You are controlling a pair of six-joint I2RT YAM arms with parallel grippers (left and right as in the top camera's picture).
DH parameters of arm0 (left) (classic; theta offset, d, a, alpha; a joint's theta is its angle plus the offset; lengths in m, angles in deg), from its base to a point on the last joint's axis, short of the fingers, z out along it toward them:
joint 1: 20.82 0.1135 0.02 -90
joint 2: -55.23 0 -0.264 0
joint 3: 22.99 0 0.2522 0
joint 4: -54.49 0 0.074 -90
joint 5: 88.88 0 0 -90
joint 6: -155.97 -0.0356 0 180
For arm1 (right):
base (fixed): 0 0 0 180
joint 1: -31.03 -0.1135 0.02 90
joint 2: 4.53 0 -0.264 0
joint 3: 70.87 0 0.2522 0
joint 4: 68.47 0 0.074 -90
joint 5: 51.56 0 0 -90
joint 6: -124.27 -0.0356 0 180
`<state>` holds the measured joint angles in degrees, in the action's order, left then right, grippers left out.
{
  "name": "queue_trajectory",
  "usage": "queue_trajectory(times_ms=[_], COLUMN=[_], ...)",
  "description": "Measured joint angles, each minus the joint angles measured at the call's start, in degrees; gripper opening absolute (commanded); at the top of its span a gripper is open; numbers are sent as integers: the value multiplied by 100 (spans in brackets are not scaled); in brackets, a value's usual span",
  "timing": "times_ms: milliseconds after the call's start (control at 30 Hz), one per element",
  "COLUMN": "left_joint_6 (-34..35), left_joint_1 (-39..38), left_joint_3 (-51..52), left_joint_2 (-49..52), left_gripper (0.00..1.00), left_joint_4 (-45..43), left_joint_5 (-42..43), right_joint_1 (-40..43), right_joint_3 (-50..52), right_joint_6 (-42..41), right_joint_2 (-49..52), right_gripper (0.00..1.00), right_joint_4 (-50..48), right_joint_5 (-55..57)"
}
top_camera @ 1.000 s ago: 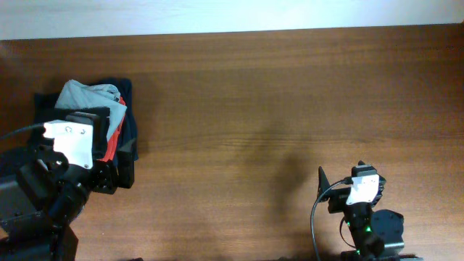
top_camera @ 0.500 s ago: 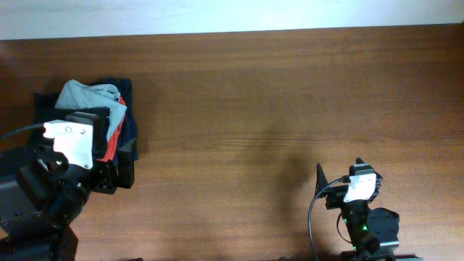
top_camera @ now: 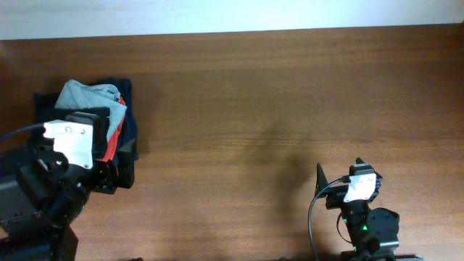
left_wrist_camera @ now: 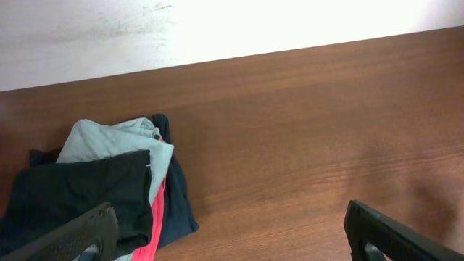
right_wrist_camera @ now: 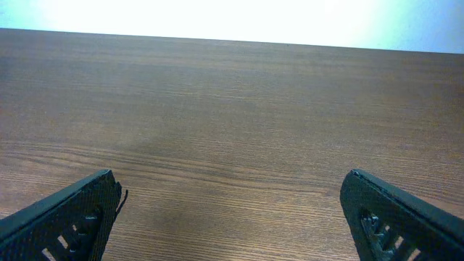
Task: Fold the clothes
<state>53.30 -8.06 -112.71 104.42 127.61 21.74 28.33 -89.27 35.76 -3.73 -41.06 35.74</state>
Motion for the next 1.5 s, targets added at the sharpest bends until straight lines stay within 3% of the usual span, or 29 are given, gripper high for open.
queue_trajectory(times_ms=[300, 400, 567, 800, 1033, 1233, 1500], left_joint_6=[0, 2, -2, 229, 549, 636, 651], left_joint_1=[-7, -11, -70, -378, -730, -911, -942], left_joint_3=[22, 354, 2024, 4647, 6006, 6557, 7167], left_joint_2=[0, -85, -686, -2068, -3453, -4341, -4824], left_gripper=[99, 99, 99, 99, 99, 99, 99], left_joint_4=[-68, -704, -2527, -4153, -4398, -4422, -4715], left_joint_5=[-195, -264, -195, 2, -181, -658, -1246], right_joint_1=[0, 0, 0, 0, 0, 0, 0], right_joint_3=[0, 0, 7, 7, 7, 7, 7], right_joint_6=[0, 2, 2, 0, -2, 2, 0], right_joint_2=[0, 0, 0, 0, 0, 0, 0], right_gripper=[99, 99, 98, 99, 99, 99, 99], right_joint_4=[0, -2, -11, -20, -13, -15, -15], right_joint_5=[-2, -2, -2, -2, -2, -2, -2])
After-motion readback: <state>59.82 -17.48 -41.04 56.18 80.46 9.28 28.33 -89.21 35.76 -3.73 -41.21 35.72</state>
